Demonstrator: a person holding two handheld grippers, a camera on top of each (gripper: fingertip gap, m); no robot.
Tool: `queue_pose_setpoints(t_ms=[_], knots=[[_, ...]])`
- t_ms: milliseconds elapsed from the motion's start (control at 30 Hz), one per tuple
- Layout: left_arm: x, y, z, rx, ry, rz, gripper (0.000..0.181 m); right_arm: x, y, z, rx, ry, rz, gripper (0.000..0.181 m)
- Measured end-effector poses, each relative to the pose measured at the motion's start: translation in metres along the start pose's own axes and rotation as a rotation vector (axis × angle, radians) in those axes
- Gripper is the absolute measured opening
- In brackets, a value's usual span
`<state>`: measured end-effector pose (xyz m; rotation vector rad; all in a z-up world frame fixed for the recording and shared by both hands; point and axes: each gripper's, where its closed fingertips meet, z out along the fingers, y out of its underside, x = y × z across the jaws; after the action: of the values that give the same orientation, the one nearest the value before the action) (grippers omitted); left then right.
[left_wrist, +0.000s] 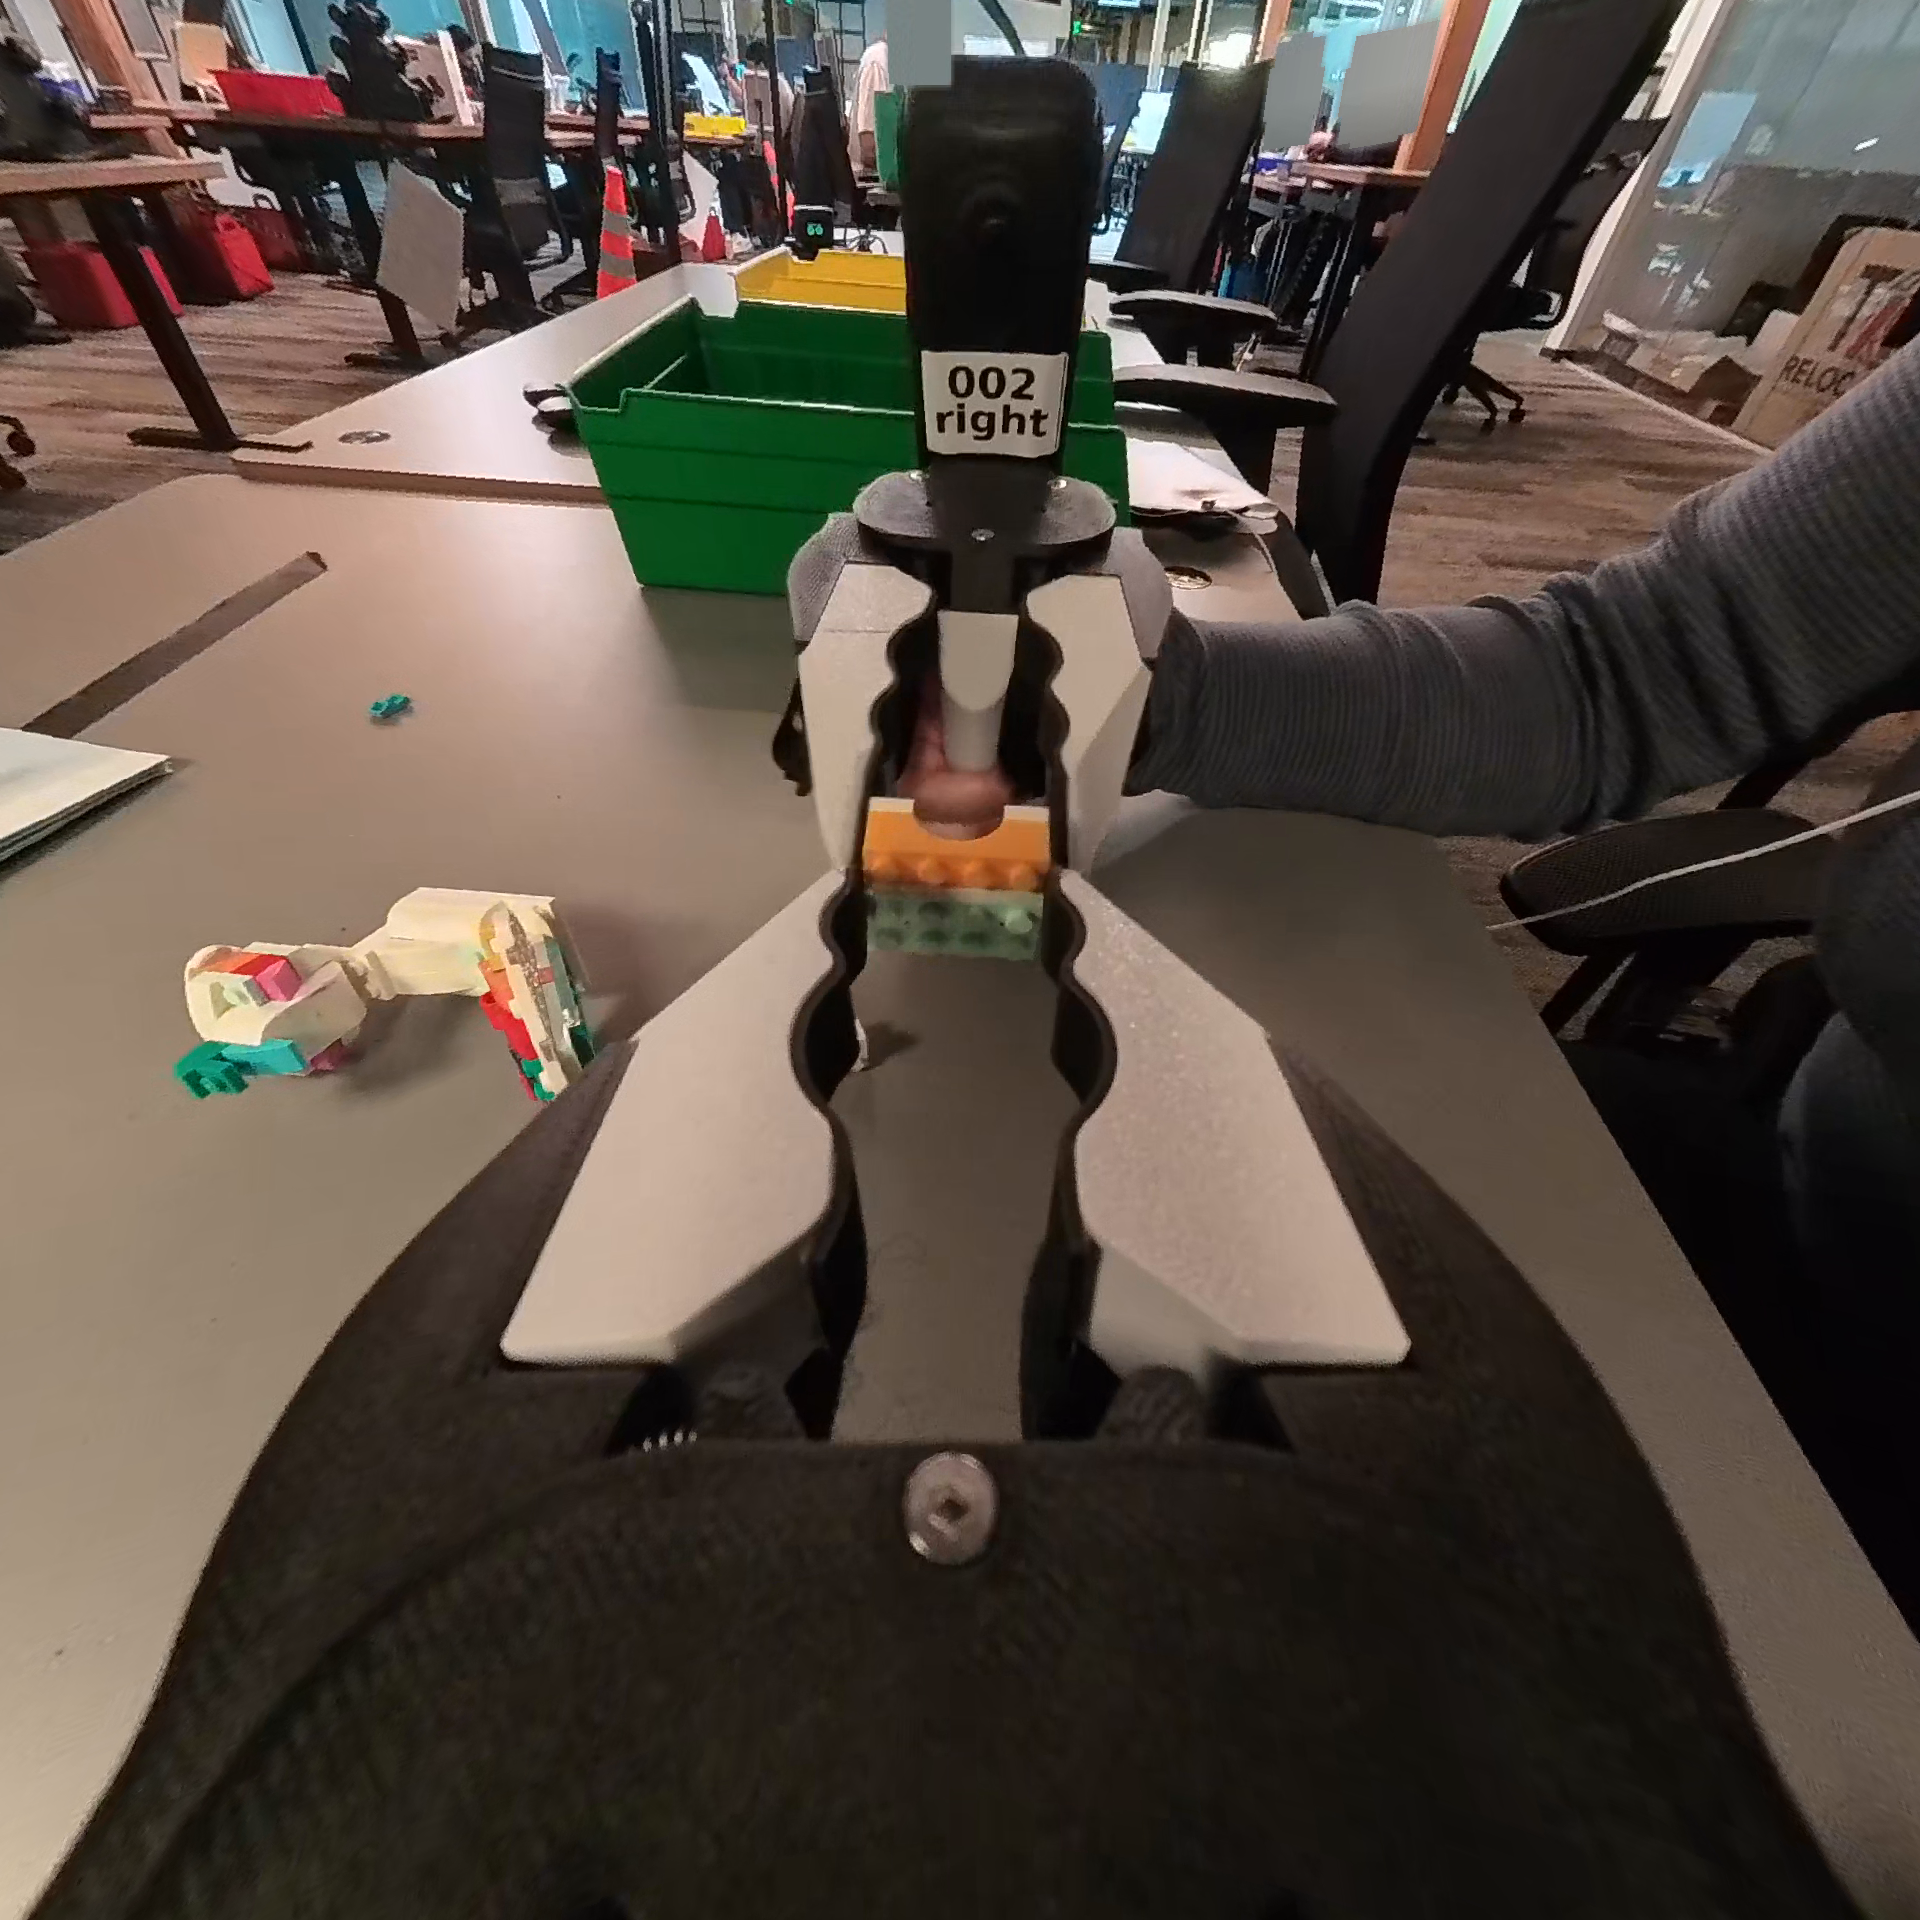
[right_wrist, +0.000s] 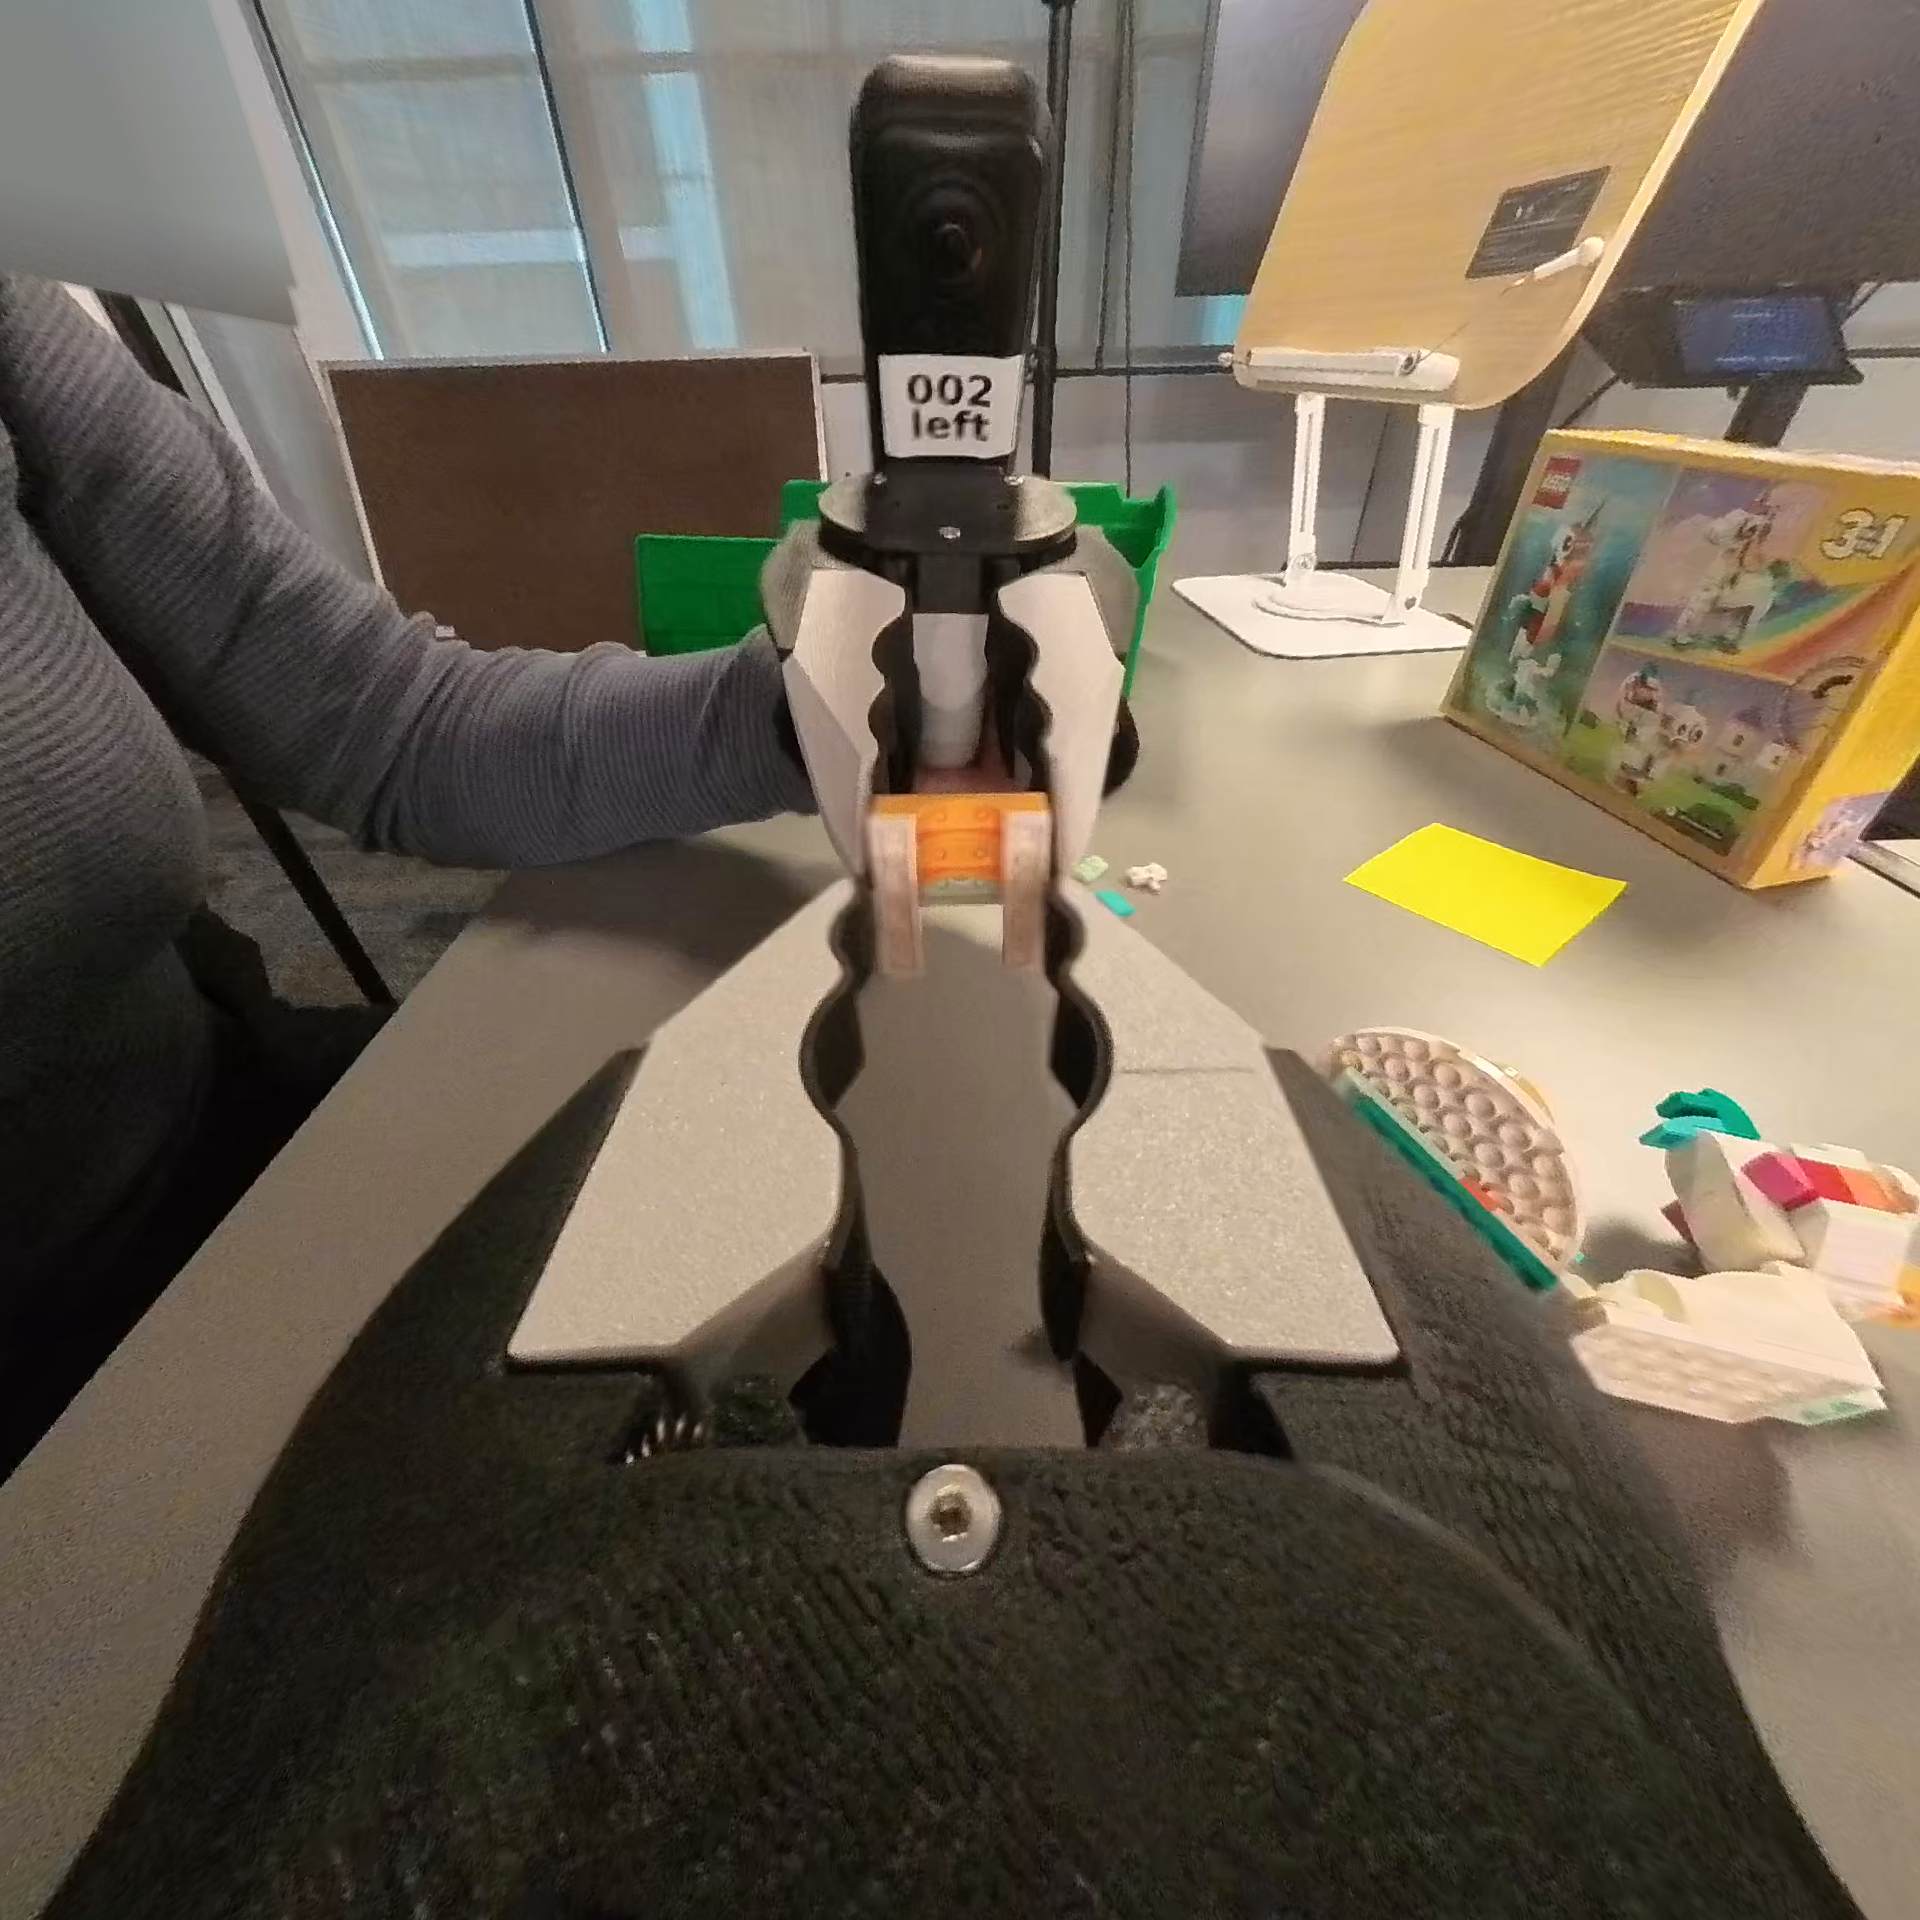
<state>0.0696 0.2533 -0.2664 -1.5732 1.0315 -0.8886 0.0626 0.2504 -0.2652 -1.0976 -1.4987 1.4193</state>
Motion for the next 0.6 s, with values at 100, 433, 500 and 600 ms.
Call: queue_pose_setpoints(t_ms=[100, 433, 500, 600], knots=[[0.004, 0.003, 0.000, -0.022, 0.022, 0.013, 0.033, -0.002, 0.003, -0.002, -0.020, -0.020, 0.003, 0.029], [0.001, 0.016, 0.003, -0.114, 0.008, 0.020, 0.033, -0.002, 0.017, -0.003, -0.114, -0.022, -0.007, 0.028], [0.002, 0.019, 0.005, -0.133, 0.007, 0.019, 0.033, -0.003, 0.019, -0.003, -0.136, -0.023, -0.013, 0.028], [0.005, 0.024, 0.005, -0.165, 0.011, -0.007, 0.033, -0.005, 0.024, -0.003, -0.165, -0.032, -0.012, 0.029]])
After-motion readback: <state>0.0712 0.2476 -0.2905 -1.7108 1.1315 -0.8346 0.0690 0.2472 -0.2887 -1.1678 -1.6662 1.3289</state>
